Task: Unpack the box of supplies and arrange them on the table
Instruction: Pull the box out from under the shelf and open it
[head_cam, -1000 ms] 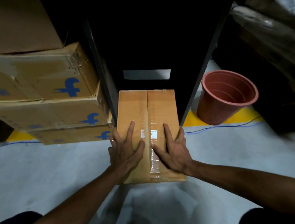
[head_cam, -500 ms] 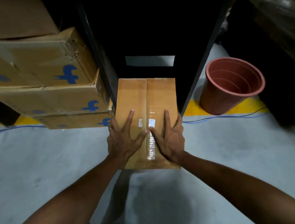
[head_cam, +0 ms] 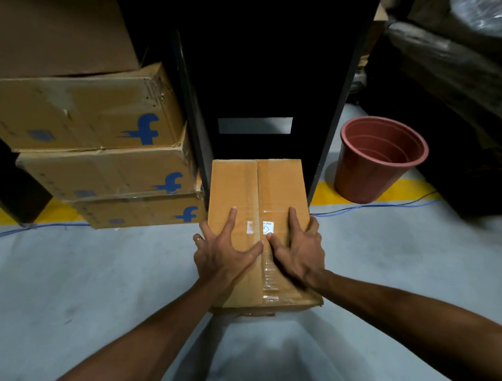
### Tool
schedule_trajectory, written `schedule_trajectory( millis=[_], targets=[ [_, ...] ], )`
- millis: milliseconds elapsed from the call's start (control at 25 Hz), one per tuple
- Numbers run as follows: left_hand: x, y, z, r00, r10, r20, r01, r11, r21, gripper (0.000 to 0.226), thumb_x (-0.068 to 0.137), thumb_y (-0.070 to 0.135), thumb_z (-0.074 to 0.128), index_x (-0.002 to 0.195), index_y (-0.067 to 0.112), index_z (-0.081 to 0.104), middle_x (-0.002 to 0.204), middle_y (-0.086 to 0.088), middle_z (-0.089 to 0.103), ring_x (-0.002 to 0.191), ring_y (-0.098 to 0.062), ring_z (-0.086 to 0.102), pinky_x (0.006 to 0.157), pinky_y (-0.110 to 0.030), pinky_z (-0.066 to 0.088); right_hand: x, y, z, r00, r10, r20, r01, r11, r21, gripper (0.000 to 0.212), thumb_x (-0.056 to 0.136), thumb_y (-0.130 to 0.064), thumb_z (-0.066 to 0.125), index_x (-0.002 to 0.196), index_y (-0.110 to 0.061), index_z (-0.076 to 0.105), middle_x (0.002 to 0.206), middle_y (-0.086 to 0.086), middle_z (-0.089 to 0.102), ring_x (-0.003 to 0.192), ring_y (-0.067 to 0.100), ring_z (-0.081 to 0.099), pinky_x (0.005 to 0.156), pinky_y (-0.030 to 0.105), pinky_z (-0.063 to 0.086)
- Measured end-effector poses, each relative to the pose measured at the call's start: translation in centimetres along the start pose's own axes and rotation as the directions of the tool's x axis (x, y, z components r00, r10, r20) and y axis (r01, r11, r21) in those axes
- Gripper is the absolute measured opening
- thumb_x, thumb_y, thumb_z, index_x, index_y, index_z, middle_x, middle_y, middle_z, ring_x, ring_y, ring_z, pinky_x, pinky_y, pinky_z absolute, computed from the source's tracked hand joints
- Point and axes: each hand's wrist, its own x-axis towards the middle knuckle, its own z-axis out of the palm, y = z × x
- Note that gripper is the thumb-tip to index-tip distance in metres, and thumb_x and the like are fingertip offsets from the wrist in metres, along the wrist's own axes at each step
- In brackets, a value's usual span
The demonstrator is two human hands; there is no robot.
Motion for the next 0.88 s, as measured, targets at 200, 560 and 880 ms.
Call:
schedule_trajectory(
  millis=[200,560,880],
  targets=[
    [-2.7,-1.0,0.5,0.994,-0.063,0.088,0.062,0.998,0.007,0.107,0.060,0.092,0.051,0.150,0.049,0.011,0.137,-0.009,0.027,0.122,-0.031,0.042,0.090,-0.043,0.048,-2.7,1.1,0.3,0.993,0.025,0.115,-0.022,0.999,-0.031,0.090,0.086,-0.072,0.049,0.156,-0.035,0.006,0.155,0.012,0.015,0.129,0.041,0.042,0.103,0.049,0.045],
    [-3.8,-1.1,-0.1,0.986,-0.054,0.159,0.062,0.997,-0.047,0.116,0.059,0.089,0.058,0.152,0.044,0.003,0.153,-0.008,0.011,0.135,-0.034,0.033,0.100,-0.047,0.043,-3.8,1.5,-0.3,0.983,-0.018,0.182,0.024,0.999,-0.033,0.086,0.091,-0.072,0.040,0.157,-0.034,0.001,0.162,0.016,0.001,0.147,0.039,0.016,0.118,0.052,0.027],
    [-3.1,-0.8,-1.2,0.923,0.380,0.065,-0.381,0.925,0.006,0.081,0.087,0.065,0.045,0.155,0.040,0.009,0.166,0.000,-0.001,0.151,-0.032,0.002,0.120,-0.054,0.019,-2.9,0.4,-1.1,0.944,-0.314,0.096,0.323,0.943,-0.087,0.072,0.094,-0.071,0.035,0.156,-0.040,0.013,0.165,0.010,0.003,0.152,0.032,0.003,0.122,0.052,0.014]
  ],
)
